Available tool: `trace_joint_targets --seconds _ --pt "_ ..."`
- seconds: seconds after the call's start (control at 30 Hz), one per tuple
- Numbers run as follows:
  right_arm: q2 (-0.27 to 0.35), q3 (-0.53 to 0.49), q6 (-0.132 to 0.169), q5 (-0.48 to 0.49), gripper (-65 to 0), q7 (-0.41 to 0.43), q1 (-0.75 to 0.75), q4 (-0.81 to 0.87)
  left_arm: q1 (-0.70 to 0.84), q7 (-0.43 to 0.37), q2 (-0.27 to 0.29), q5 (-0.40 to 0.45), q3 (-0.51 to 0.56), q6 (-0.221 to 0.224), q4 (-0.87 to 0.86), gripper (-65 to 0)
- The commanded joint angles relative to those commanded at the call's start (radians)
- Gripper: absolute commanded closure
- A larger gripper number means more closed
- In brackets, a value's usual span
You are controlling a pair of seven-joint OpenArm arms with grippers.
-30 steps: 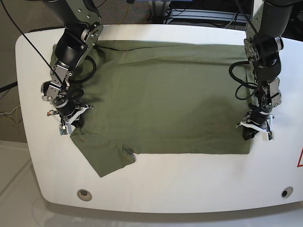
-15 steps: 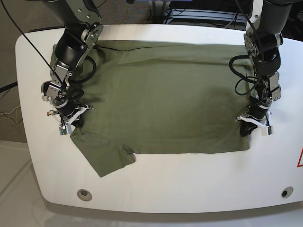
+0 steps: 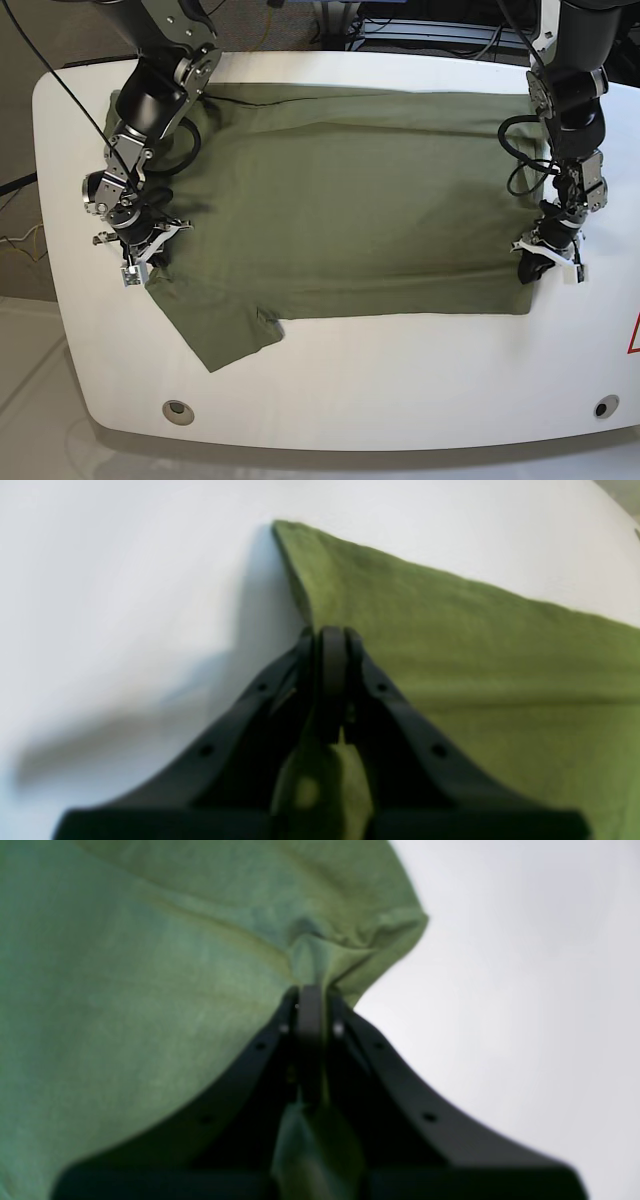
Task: Fold the T-shirt properly
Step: 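Lift the shirt side with both grippers and fold it over the folded edge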
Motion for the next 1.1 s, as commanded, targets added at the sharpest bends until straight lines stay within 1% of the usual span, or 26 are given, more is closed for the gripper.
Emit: trace_joint_targets --seconds 0.07,0.2,0.43,0.47,0.6,0.67,0.77,0.93,1.07,1.1 --pt "0.0 0.0 0.0 0.0 0.0 -0.015 0.0 0.029 -0.002 0.0 -0.012 0.0 -0.002 0.0 0.012 -0.8" --pt "0.0 0.0 0.0 0.0 0.0 -0.054 0.0 0.074 0.006 0.015 -0.015 0.0 -0.011 0.002 0.084 -0.8" --pt "-0.002 0.0 0.0 0.0 0.0 -0.097 -0.002 0.143 0.008 0.186 -0.015 0.002 -0.071 0.0 0.275 -0.9" --pt "-0.002 0.0 0.0 0.0 0.0 -0.107 -0.003 0.158 0.008 0.222 -0.014 0.002 -0.078 0.0 0.318 -0.9" --pt "-0.003 -0.003 0.0 0.0 0.0 -0.135 -0.026 0.204 0.021 0.313 -0.009 0.002 -0.08 0.0 0.44 -0.9" --pt "-0.009 -0.005 0.0 0.0 0.0 -0.137 -0.037 0.232 0.034 0.358 0.005 0.002 -0.078 0.0 0.506 -0.9" --pt "-0.038 -0.005 0.0 -0.008 0.0 -0.137 -0.054 0.272 0.051 0.416 0.037 0.002 -0.078 0.0 0.606 -0.9" --pt "-0.054 -0.005 0.0 -0.009 0.0 -0.137 -0.106 0.364 0.089 0.522 0.064 0.002 -0.077 0.0 0.769 -0.9" --pt "-0.077 -0.006 0.0 -0.009 0.0 -0.137 -0.15 0.431 0.124 0.615 0.097 0.003 -0.077 0.0 0.891 -0.9" --pt "-0.077 -0.006 0.0 -0.009 0.0 -0.137 -0.158 0.443 0.133 0.628 0.101 0.003 -0.075 0.0 0.913 -0.9"
